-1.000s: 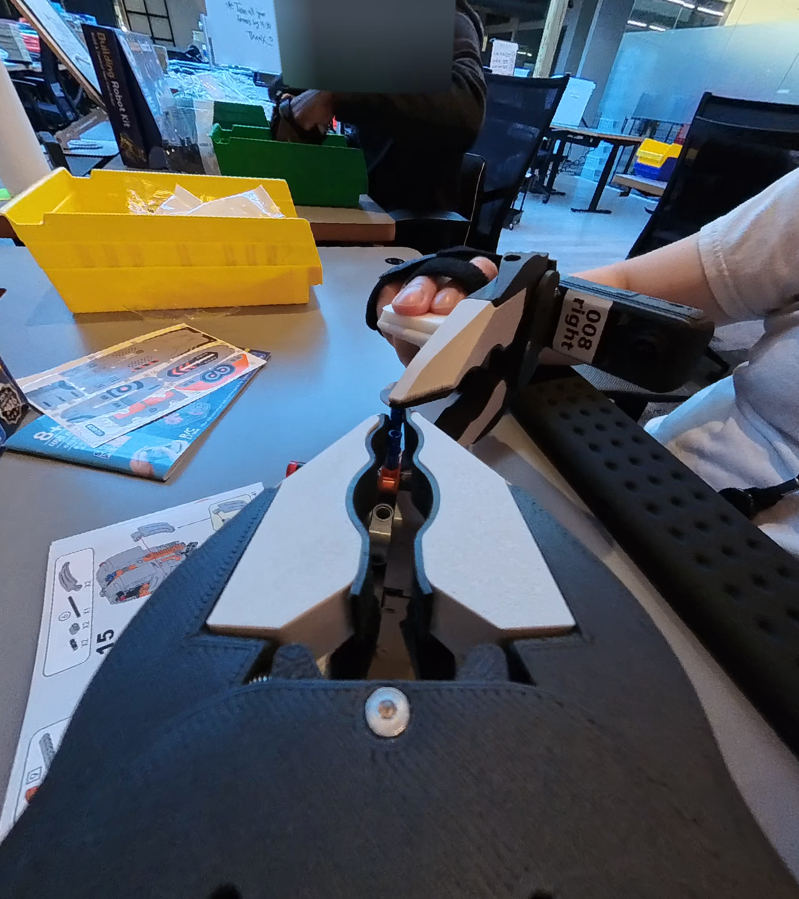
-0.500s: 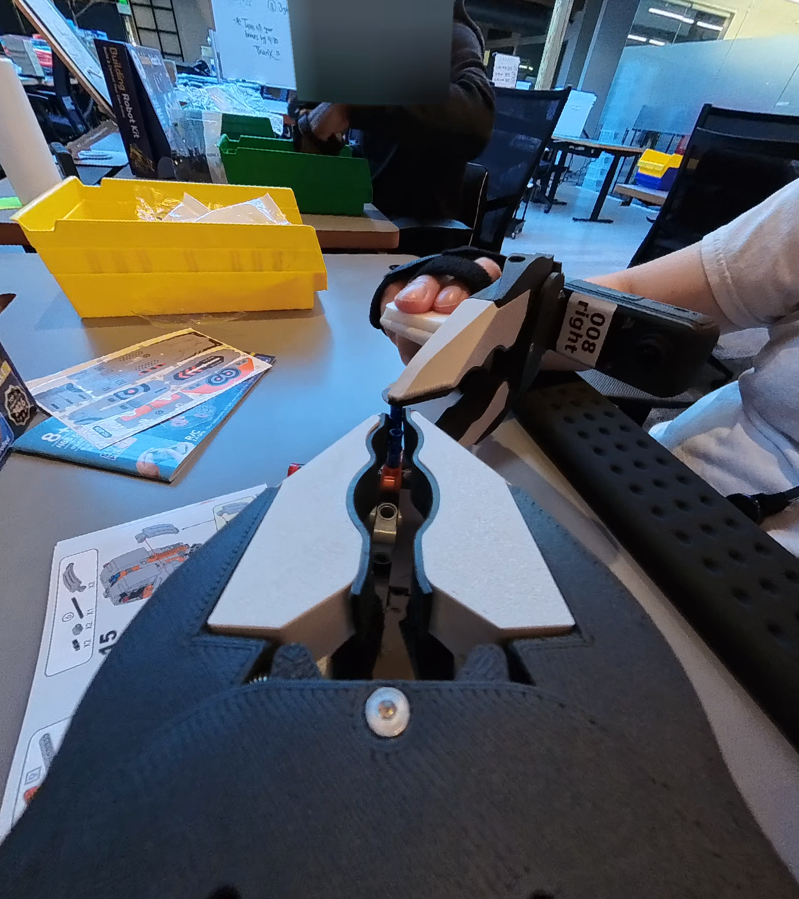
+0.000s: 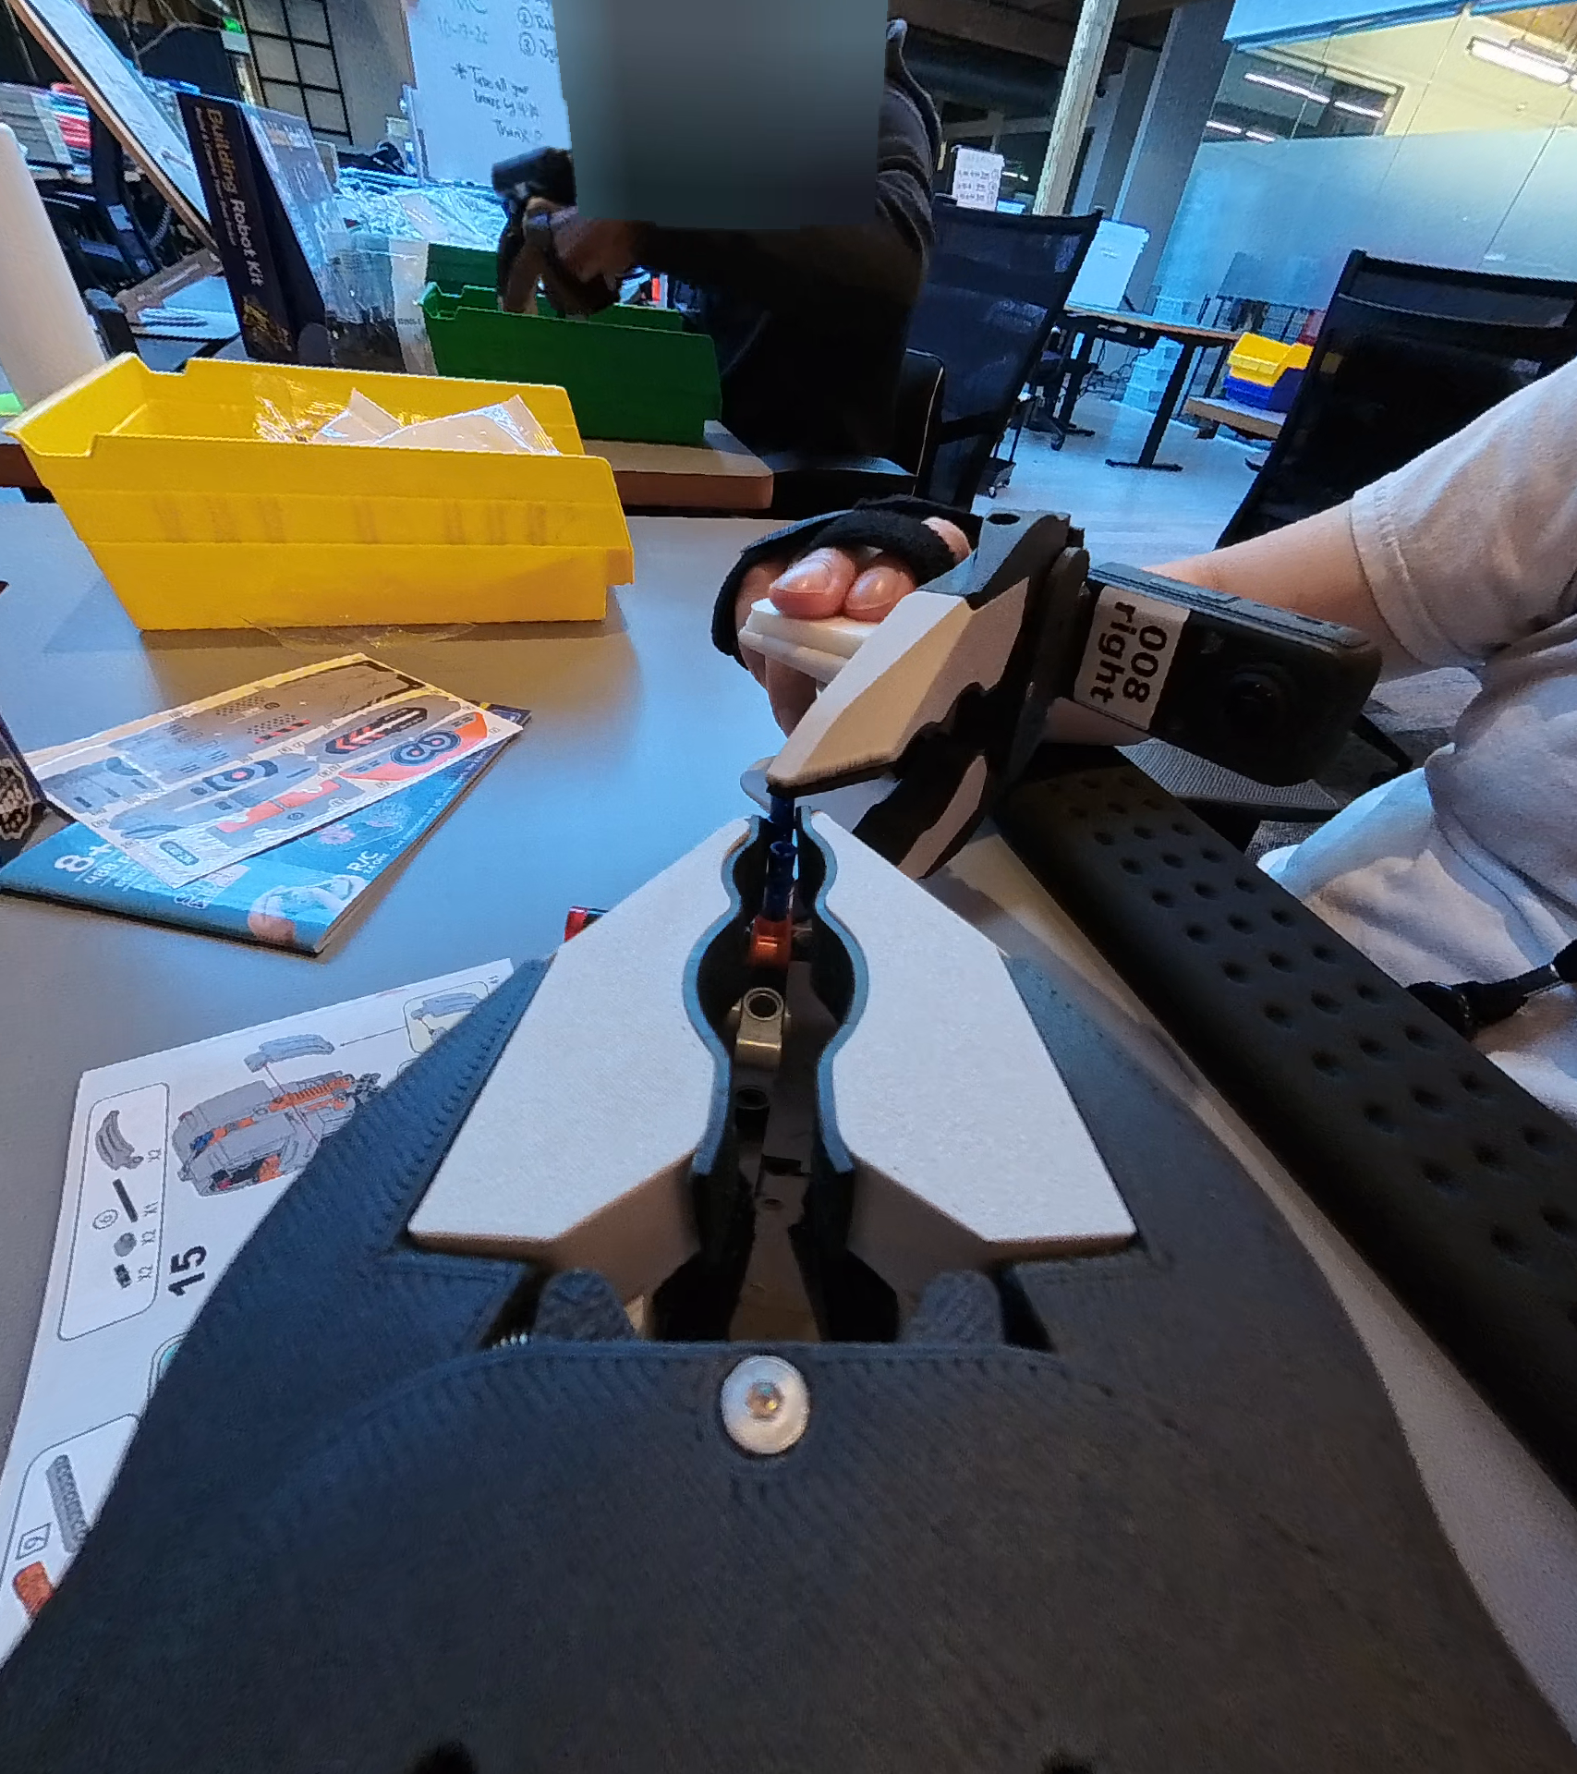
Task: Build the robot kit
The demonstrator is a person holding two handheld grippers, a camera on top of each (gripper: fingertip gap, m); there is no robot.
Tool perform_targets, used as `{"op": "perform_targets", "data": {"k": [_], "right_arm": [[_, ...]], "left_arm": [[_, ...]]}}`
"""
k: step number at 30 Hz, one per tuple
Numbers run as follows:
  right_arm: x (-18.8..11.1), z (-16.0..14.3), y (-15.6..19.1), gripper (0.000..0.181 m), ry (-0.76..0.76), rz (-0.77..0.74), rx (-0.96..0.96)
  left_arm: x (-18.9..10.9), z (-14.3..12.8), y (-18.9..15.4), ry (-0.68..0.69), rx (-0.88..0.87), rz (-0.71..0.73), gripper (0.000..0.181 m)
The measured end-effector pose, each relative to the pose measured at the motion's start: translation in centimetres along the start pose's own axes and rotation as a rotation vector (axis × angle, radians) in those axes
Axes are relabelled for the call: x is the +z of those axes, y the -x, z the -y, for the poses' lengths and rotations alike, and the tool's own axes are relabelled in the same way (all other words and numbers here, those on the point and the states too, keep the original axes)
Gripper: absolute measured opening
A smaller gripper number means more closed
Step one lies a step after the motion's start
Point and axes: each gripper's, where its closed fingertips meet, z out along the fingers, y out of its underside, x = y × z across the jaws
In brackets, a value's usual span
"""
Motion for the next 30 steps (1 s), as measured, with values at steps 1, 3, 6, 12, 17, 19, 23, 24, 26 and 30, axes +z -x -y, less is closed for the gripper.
{"op": "perform_targets", "data": {"k": [1,3,6,12,17,19,23,24,26,30], "right_arm": [[-0.01,-0.03,0.01,0.029,0.002,0.000,-0.002],[-0.04,-0.20,0.02,0.029,0.007,0.003,-0.001],[-0.12,-0.26,0.05,0.029,0.006,0.005,0.002],[-0.08,-0.22,0.03,0.029,0.005,0.010,0.005],[-0.08,-0.20,0.05,0.029,0.003,0.015,0.007],[-0.09,-0.16,0.06,0.029,0.000,0.020,0.013],[-0.08,-0.09,0.08,0.029,0.000,0.022,0.011],[-0.08,-0.08,0.07,0.029,0.000,0.022,0.012],[-0.07,-0.06,0.08,0.029,-0.001,0.023,0.009],[-0.03,-0.11,0.09,0.029,0.001,0.025,0.007]], "left_arm": [[-0.06,0.00,0.00,0.001,-0.001,0.000,0.004],[-0.35,0.09,0.07,-0.001,-0.006,0.006,0.005],[-0.68,0.42,0.12,-0.013,0.003,0.018,0.003],[-0.27,0.19,0.14,0.024,0.028,0.035,0.005],[-0.36,0.45,0.18,0.037,0.063,0.059,0.000],[-0.37,0.43,0.15,0.052,0.083,0.072,0.001],[-0.41,0.41,0.12,0.082,0.090,0.083,0.002],[-0.42,0.41,0.11,0.089,0.094,0.086,0.002],[-0.47,0.35,0.15,0.102,0.095,0.093,0.004],[-0.48,0.03,0.18,0.125,0.082,0.090,0.002]]}}
